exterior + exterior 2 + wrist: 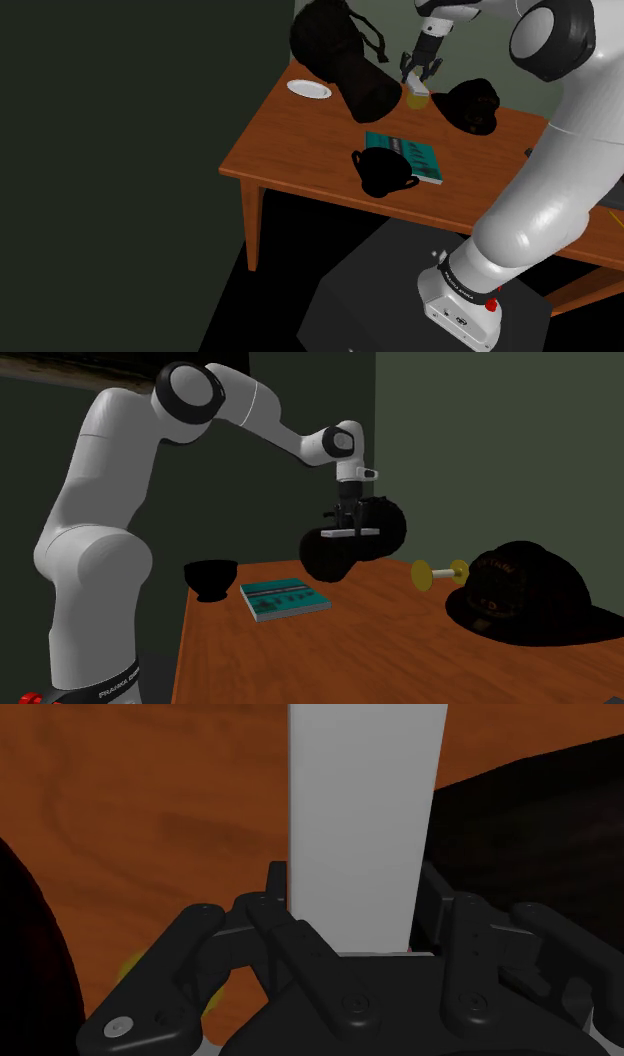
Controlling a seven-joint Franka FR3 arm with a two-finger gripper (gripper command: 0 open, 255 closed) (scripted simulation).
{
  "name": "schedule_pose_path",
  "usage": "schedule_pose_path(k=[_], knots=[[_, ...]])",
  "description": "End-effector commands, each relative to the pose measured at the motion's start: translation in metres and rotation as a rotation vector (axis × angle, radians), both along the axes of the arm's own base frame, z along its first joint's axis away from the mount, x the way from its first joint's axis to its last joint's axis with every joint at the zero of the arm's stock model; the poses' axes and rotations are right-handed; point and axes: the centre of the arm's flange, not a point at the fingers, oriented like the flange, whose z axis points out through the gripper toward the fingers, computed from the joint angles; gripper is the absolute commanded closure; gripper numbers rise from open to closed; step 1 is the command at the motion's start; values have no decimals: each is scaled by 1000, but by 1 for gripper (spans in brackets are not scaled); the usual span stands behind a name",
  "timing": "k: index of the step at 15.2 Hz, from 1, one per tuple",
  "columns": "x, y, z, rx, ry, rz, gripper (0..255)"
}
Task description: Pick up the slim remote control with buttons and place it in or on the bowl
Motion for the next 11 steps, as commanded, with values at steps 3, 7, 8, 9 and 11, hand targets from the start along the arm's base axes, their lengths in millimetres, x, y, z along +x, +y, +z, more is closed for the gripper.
schedule_pose_path(k=[3, 7, 8, 9, 11], knots=[[-21, 46, 1, -5, -6, 0, 255], [-44, 93, 2, -5, -6, 0, 255], [-49, 105, 2, -5, -6, 0, 255], [-55, 117, 2, -5, -6, 0, 255], [-67, 141, 2, -5, -6, 0, 255]])
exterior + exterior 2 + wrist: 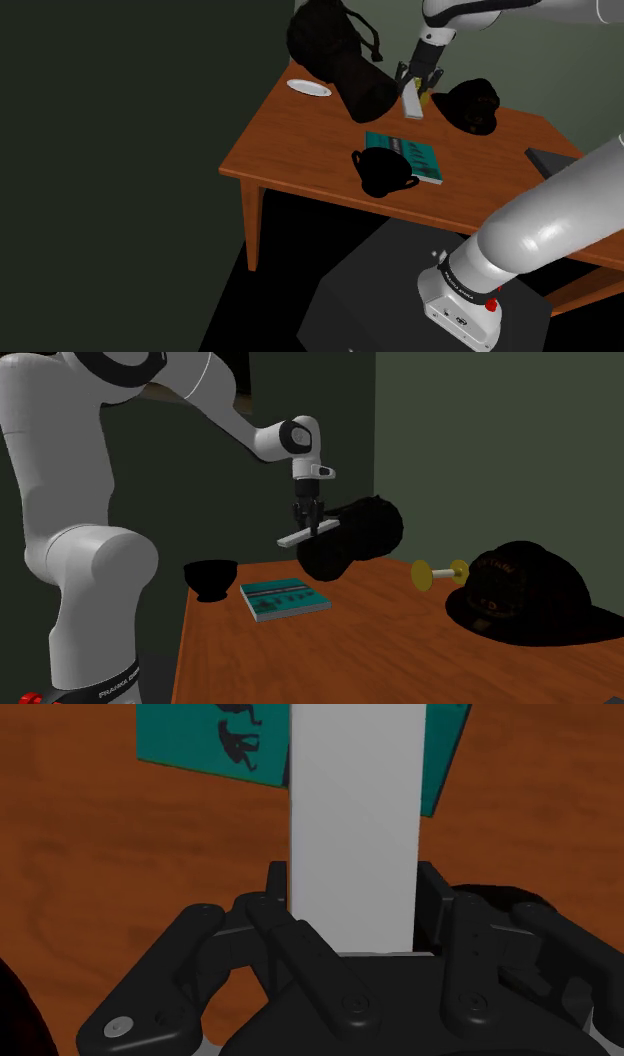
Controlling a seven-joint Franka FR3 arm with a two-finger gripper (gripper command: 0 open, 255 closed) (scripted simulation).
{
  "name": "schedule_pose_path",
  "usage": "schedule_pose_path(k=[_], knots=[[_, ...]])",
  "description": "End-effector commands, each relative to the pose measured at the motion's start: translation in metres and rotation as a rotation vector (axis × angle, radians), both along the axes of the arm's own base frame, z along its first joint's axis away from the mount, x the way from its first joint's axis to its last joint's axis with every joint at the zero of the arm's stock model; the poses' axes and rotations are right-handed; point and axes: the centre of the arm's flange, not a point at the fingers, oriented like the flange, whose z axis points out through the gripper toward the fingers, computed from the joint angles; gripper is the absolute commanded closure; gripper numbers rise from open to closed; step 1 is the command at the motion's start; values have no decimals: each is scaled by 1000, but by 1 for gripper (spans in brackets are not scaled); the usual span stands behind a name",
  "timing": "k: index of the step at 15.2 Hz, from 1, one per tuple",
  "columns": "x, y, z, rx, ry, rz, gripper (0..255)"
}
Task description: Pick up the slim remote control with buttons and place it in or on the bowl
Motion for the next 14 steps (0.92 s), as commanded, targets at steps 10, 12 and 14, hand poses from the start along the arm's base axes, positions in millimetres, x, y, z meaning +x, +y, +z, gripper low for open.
schedule_pose_path(k=[10, 12, 14], knots=[[-63, 132, 1, 0, 1, 1, 255], [-74, 156, 1, 0, 1, 1, 255], [-86, 180, 2, 0, 1, 1, 255]])
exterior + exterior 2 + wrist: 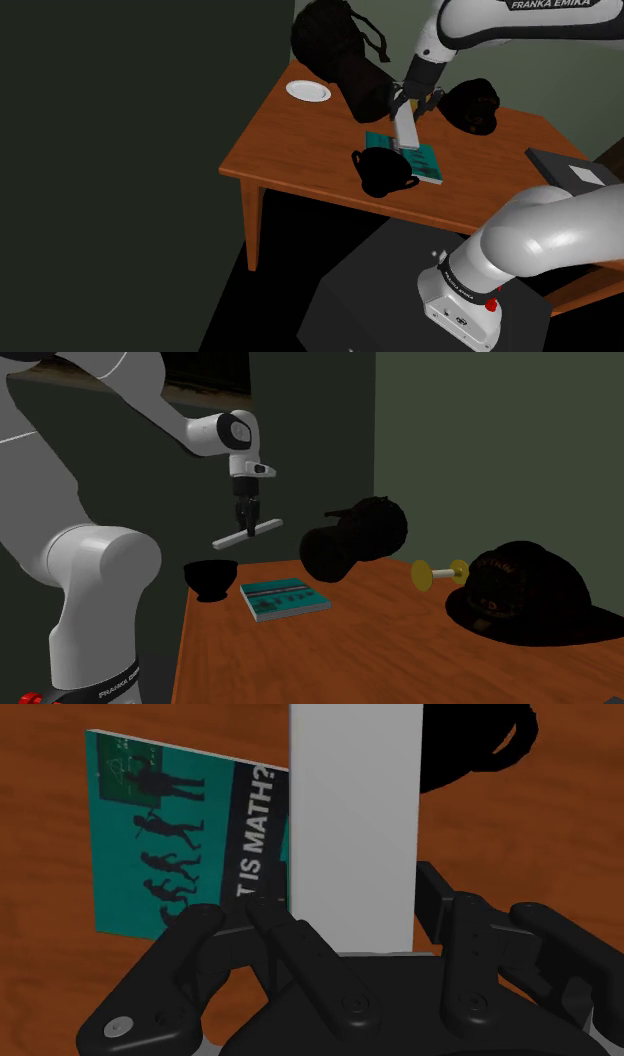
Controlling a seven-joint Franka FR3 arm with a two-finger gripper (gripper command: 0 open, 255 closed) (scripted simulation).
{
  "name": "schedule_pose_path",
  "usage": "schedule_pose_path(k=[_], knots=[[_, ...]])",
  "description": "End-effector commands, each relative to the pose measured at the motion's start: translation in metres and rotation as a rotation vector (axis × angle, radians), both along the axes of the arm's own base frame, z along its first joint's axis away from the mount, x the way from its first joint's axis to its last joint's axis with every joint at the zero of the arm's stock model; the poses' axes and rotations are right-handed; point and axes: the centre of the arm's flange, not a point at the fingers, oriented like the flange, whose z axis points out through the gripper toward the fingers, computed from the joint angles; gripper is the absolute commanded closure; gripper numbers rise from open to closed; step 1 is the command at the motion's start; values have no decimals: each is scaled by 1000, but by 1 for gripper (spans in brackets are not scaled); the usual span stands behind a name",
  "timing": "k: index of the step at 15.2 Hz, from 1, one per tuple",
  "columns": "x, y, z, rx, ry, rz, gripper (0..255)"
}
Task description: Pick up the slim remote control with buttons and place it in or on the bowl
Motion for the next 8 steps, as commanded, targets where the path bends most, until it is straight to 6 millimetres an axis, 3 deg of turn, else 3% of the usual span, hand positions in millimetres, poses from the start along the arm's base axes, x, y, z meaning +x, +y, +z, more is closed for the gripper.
schedule_pose_path(k=[1, 6, 8], knots=[[-13, 25, 0, -1, 0, -1, 255], [-44, 89, 1, -1, 0, -1, 255], [-44, 89, -9, -1, 0, -1, 255]])
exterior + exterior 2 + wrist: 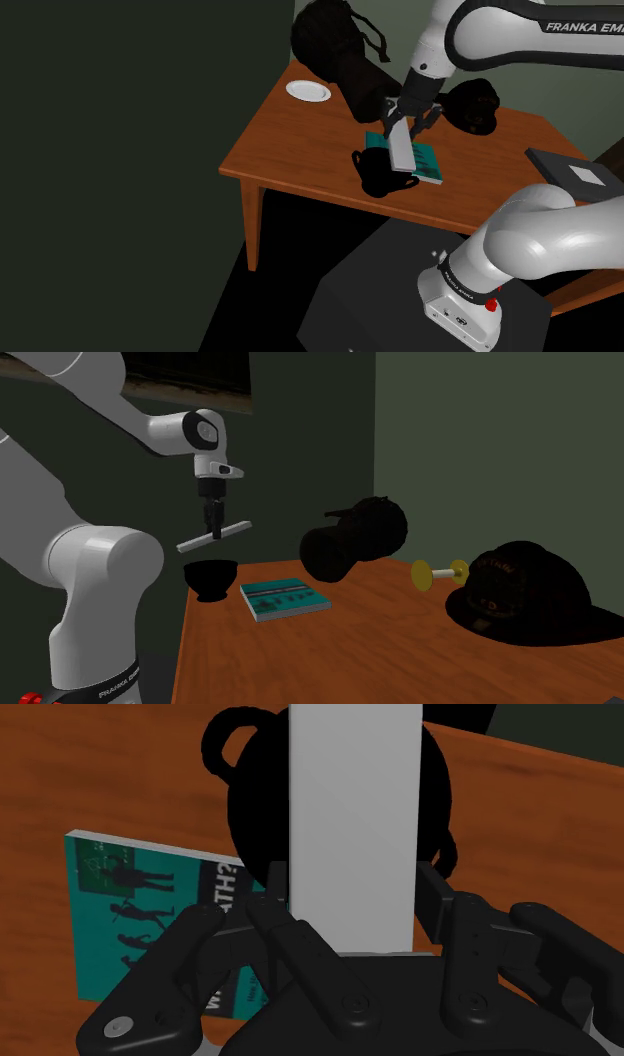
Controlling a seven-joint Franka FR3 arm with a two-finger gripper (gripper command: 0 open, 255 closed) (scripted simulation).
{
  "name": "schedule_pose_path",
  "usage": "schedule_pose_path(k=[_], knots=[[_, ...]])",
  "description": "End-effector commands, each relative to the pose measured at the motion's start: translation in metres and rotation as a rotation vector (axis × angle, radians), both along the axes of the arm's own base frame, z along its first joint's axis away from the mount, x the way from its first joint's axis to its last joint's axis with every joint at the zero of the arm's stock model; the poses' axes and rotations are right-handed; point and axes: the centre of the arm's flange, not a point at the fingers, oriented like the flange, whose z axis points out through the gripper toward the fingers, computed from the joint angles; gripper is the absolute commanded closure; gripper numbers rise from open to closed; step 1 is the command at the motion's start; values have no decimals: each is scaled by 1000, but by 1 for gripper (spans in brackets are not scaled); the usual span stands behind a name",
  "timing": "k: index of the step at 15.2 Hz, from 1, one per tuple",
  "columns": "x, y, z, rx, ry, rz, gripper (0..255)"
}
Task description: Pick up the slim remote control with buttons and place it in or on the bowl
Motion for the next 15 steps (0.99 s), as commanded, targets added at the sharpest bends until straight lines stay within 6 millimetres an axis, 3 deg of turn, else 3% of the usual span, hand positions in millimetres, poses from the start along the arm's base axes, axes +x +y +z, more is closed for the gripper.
schedule_pose_path(k=[1, 12, 15], knots=[[-4, 4, -9, 0, 0, -1, 255], [-4, 4, -67, 0, 0, -1, 255], [-4, 4, -69, 0, 0, -1, 255]])
